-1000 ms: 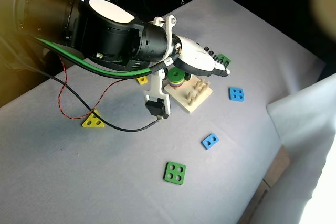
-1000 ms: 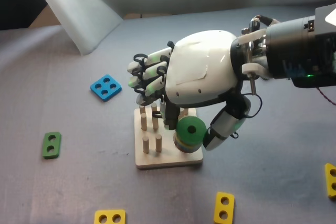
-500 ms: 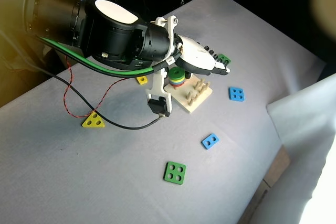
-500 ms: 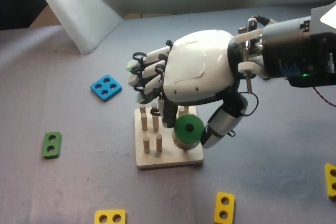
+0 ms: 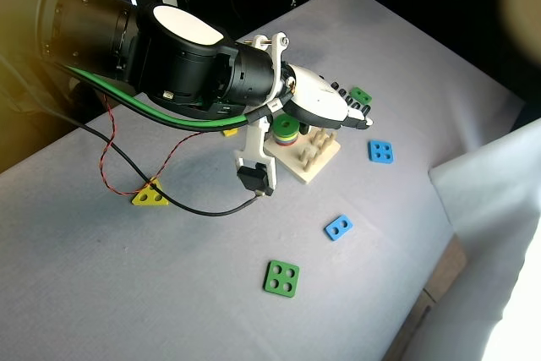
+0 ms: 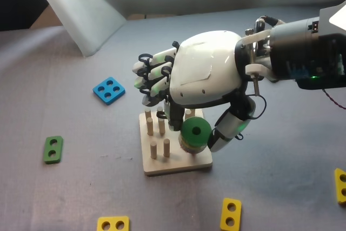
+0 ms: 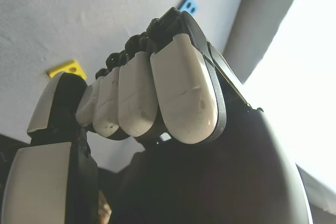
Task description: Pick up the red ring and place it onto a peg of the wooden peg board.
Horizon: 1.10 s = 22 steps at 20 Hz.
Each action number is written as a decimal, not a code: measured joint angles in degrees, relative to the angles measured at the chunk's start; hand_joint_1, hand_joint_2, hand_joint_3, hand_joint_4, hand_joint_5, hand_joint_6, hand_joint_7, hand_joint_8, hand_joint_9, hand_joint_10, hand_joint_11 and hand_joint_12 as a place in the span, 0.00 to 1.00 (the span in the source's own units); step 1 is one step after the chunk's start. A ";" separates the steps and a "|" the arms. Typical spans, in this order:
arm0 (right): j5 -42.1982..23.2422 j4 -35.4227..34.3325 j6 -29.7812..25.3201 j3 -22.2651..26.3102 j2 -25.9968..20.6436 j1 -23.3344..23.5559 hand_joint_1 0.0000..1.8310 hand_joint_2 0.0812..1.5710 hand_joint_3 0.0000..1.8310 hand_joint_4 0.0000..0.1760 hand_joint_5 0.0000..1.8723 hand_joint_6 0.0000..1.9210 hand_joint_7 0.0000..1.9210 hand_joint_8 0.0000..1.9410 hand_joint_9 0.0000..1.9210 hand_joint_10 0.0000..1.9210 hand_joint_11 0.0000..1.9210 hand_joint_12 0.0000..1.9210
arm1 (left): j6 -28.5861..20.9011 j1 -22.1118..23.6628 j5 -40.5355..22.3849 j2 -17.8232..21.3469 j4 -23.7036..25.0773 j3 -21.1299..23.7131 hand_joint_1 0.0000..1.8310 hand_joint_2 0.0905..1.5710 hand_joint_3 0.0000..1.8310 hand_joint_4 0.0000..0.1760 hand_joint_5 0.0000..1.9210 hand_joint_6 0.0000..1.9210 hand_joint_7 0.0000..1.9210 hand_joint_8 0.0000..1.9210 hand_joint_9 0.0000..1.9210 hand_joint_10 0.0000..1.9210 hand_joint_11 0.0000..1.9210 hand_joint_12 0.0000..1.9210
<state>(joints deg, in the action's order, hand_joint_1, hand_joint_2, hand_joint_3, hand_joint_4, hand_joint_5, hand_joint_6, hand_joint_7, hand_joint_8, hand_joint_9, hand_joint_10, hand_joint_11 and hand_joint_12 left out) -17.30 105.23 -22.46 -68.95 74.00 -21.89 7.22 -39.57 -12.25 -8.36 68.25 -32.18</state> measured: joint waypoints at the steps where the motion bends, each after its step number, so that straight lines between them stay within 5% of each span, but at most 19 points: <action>1: 0.11 0.07 0.02 -0.02 0.15 -0.15 0.58 0.64 0.00 1.00 0.61 0.37 0.20 0.00 0.06 0.00 0.00 0.00 | 0.00 0.00 -0.02 0.00 0.00 0.00 0.52 0.88 0.00 1.00 0.73 1.00 0.83 1.00 0.88 1.00 0.94 1.00; 3: -0.04 0.28 0.04 -0.39 0.70 -0.24 0.58 0.63 0.00 1.00 0.63 0.34 0.20 0.00 0.06 0.00 0.00 0.00 | 0.00 0.00 0.02 0.00 0.02 0.00 0.52 0.88 0.00 1.00 0.73 1.00 0.83 1.00 0.87 1.00 0.93 1.00; 4: -0.09 0.20 0.02 -0.68 1.01 -0.24 0.52 0.59 0.00 0.87 0.54 0.16 0.16 0.00 0.05 0.00 0.00 0.00 | 0.00 0.00 -0.04 0.00 0.00 0.00 0.51 0.88 0.00 1.00 0.73 1.00 0.83 1.00 0.88 1.00 0.93 1.00; 6: 0.04 0.00 0.04 -1.53 1.81 -0.52 0.36 0.57 0.00 0.98 0.46 0.02 0.12 0.00 0.02 0.00 0.00 0.00 | 0.00 0.00 0.00 0.00 0.02 0.00 0.49 0.90 0.00 1.00 0.74 1.00 0.84 1.00 0.88 1.00 0.94 1.00; 8: 0.20 0.33 0.20 -2.16 2.32 -1.07 0.14 0.50 0.00 1.00 0.26 0.00 0.06 0.00 0.00 0.00 0.00 0.00 | 0.00 0.00 0.00 0.00 0.00 0.00 0.51 0.89 0.00 1.00 0.73 1.00 0.83 1.00 0.88 1.00 0.94 1.00; 9: 0.17 0.35 0.24 -2.19 2.34 -1.22 0.12 0.49 0.00 1.00 0.23 0.00 0.05 0.00 0.00 0.00 0.00 0.00 | 0.00 0.00 0.02 0.00 0.02 0.00 0.51 0.89 0.00 1.00 0.73 1.00 0.83 1.00 0.88 1.00 0.94 1.00; 10: 0.20 0.22 0.20 -2.29 2.49 -1.22 0.06 0.39 0.00 0.98 0.01 0.00 0.00 0.00 0.00 0.00 0.00 0.00 | 0.00 0.00 -0.02 0.00 0.00 0.00 0.49 0.90 0.00 1.00 0.74 1.00 0.83 1.00 0.88 1.00 0.93 1.00; 13: 0.39 0.24 0.20 -2.40 2.86 -1.22 0.06 0.39 0.00 0.98 0.00 0.00 0.00 0.00 0.00 0.00 0.00 0.00 | 0.00 0.00 0.00 0.00 0.02 0.00 0.49 0.90 0.00 1.00 0.74 1.00 0.83 1.00 0.88 1.00 0.93 1.00; 15: 0.42 0.24 0.20 -2.40 2.93 -1.22 0.01 0.37 0.00 0.89 0.00 0.00 0.00 0.00 0.00 0.00 0.00 0.00 | 0.00 0.00 -0.02 0.00 0.00 0.00 0.50 0.90 0.00 1.00 0.73 1.00 0.83 1.00 0.88 1.00 0.93 1.00; 17: 0.48 0.28 0.20 -2.40 2.84 -1.22 0.00 0.40 0.00 0.33 0.00 0.00 0.00 0.00 0.00 0.00 0.00 0.00 | 0.00 0.00 -0.02 0.00 0.02 0.00 0.49 0.90 0.00 1.00 0.74 1.00 0.83 1.00 0.87 1.00 0.93 1.00; 19: 0.35 0.26 0.13 -2.38 2.32 -1.05 0.00 0.41 0.00 0.19 0.00 0.00 0.00 0.00 0.00 0.00 0.00 0.00 | 0.00 0.00 0.02 0.00 0.02 0.07 0.50 0.90 0.00 1.00 0.73 1.00 0.83 1.00 0.88 1.00 0.93 1.00; 22: -0.87 -0.09 -0.68 -2.23 -0.35 0.17 0.00 0.41 0.00 0.15 0.00 0.00 0.00 0.00 0.00 0.00 0.00 0.00 | 0.00 0.00 0.07 0.04 0.02 0.07 0.50 0.89 0.00 1.00 0.73 1.00 0.83 1.00 0.88 1.00 0.93 1.00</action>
<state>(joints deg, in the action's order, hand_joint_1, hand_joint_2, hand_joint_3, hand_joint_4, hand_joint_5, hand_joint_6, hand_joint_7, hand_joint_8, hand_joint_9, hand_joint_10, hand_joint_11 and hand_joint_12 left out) -18.17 105.14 -23.14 -71.18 73.65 -21.71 7.22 -39.57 -12.19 -8.32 68.27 -32.12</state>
